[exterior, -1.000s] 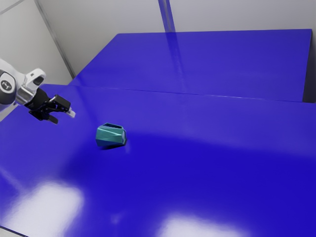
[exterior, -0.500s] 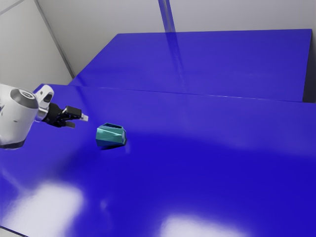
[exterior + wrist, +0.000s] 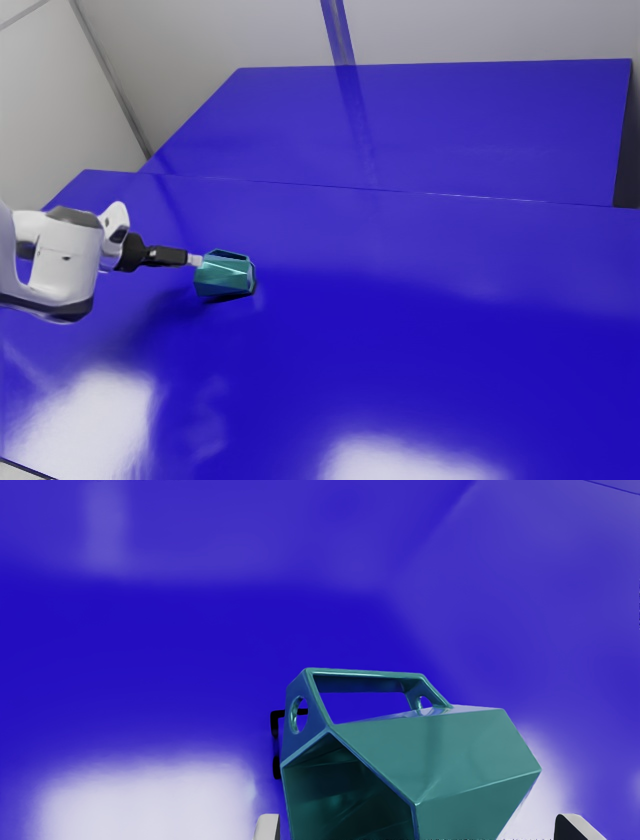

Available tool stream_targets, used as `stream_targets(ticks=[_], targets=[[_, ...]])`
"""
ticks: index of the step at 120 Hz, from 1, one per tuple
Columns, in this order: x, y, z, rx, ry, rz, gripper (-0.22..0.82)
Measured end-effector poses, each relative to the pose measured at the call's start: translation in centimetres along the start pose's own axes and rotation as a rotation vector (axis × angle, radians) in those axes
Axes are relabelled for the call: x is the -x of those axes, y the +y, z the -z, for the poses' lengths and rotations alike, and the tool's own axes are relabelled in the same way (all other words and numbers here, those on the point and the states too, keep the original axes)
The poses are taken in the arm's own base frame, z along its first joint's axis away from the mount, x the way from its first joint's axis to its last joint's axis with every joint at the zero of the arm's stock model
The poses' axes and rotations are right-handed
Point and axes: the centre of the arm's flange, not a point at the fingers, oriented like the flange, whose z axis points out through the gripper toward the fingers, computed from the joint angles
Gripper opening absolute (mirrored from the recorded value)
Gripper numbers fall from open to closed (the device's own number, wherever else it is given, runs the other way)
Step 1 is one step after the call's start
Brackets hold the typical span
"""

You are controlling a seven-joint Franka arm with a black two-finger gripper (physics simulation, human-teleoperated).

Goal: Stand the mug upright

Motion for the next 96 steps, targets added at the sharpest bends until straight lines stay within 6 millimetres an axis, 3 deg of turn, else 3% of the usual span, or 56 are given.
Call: stream_targets(ticks=[35, 63, 96], targets=[[1.3, 0.7, -2.0, 0.030, -0.015, -0.143, 0.58], [2.0, 1.3, -2.8, 0.047, 0.009, -0.189, 0.43], [2.4, 2.4, -3.8, 0.074, 0.034, -0.238, 0.37]])
